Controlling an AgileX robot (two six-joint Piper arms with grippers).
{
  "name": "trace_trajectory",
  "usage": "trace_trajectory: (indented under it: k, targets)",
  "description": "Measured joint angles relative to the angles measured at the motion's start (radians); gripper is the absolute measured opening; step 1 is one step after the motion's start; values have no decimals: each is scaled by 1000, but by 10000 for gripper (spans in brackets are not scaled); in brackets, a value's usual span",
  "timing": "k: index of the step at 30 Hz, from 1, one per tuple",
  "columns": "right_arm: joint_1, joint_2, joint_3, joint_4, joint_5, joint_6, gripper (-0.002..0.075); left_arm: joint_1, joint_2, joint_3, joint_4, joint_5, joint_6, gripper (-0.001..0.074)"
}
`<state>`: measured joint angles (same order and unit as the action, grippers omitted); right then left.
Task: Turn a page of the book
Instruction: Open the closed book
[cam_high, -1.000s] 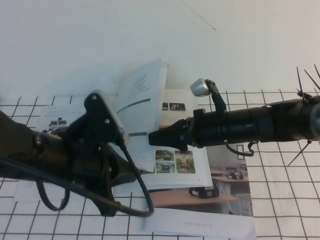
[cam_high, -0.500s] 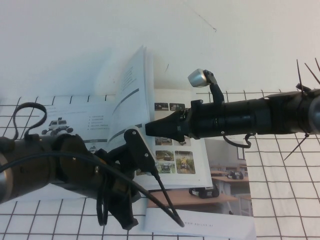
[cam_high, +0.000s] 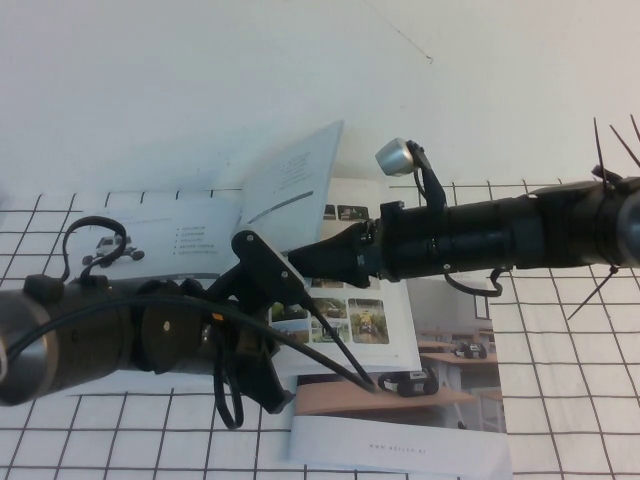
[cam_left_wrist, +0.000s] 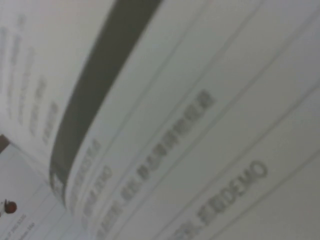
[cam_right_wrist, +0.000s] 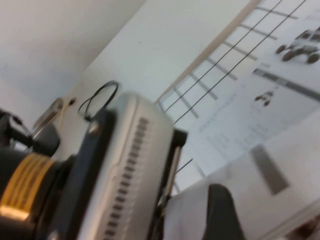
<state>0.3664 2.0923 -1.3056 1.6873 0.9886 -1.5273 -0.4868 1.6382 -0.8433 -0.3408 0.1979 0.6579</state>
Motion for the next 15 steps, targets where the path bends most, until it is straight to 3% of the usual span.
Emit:
trace_trajectory:
  k: [5, 8, 11, 15]
  targets:
    - [0, -9, 0, -95, 59, 8, 410, 0, 0, 0, 2, -6, -20, -3]
    - [0, -39, 0, -180, 59, 10, 370, 0, 0, 0, 2, -10, -24, -3]
    - [-2, -90, 0, -258, 20, 22, 287, 0, 0, 0, 2, -18, -42, -4]
    - [-8, -159, 0, -405, -94, 60, 88, 0, 0, 0, -1, -31, -62, -3]
